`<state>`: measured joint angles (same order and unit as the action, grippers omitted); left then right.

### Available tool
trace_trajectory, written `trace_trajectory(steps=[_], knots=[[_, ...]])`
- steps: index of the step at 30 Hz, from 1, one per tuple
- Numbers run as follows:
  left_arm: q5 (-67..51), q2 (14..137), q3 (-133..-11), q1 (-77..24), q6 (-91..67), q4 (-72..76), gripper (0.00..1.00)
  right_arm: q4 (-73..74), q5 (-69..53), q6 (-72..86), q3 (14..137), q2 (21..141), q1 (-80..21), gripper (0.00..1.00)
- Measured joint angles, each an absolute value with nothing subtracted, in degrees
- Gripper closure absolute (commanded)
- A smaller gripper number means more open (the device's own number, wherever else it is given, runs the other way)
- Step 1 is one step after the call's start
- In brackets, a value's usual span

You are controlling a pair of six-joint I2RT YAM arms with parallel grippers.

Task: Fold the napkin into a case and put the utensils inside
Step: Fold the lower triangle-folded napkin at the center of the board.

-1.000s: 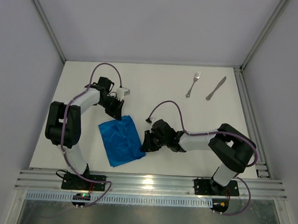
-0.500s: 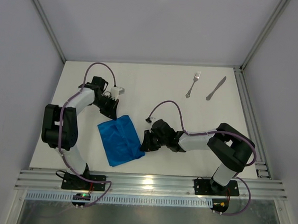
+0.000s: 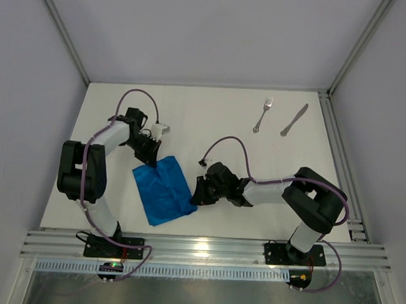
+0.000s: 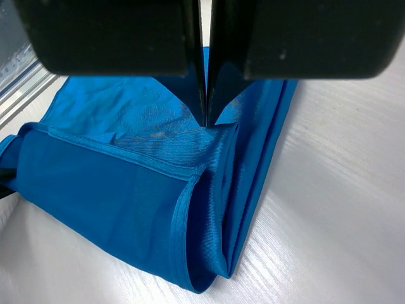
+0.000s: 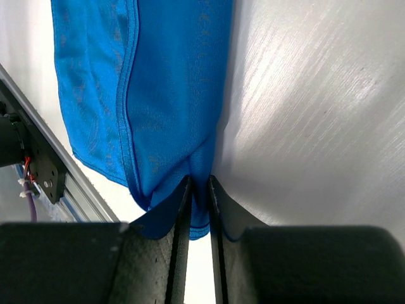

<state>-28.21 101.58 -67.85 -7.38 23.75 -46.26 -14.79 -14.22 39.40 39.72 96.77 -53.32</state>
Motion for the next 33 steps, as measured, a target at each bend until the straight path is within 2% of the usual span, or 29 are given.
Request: trace_trajectory(steps=[3,6,7,10,13,18,23,27,30,32,33], knots=[[-28.56,101.89,-67.88,-7.38,24.51,-46.87,1.0,-14.79,-14.06,39.4,39.75,96.77,-53.32,0.8],[-30.17,101.89,-68.25,-7.38,24.62,-47.77,0.86,-14.79,-14.06,39.4,39.75,96.77,-53.32,0.8],[-30.96,101.89,-68.47,-7.38,24.56,-47.83,0.77,-14.79,-14.04,39.4,39.75,96.77,-53.32,0.81],[-33.04,101.89,-69.21,-7.38,24.53,-47.55,0.63,-14.79,-14.04,39.4,39.75,96.77,-53.45,0.81],[-34.2,101.89,-69.84,-7.44,24.34,-46.28,0.56,-14.72,-13.91,39.38,39.83,96.77,-53.52,0.81],[-33.8,103.37,-71.11,-8.56,24.21,-44.23,0.54,-14.7,-13.78,39.38,39.86,96.79,-53.52,0.81],[-32.38,105.06,-71.13,-10.33,23.94,-42.15,0.56,-14.7,-13.67,39.38,39.86,96.79,-53.52,0.82],[-32.36,105.16,-71.13,-11.09,23.24,-41.21,0.72,-14.7,-13.67,39.38,39.86,96.79,-53.52,0.82],[-32.16,105.16,-71.13,-11.33,22.76,-40.47,0.75,-14.7,-13.65,39.38,39.86,96.79,-53.52,0.83],[-31.94,105.16,-71.13,-11.35,22.7,-40.38,0.71,-14.66,-13.61,39.38,39.86,96.79,-53.52,0.84],[-31.9,105.16,-71.13,-11.35,22.74,-40.4,0.6,-14.59,-13.56,39.38,39.86,96.79,-53.52,0.85]])
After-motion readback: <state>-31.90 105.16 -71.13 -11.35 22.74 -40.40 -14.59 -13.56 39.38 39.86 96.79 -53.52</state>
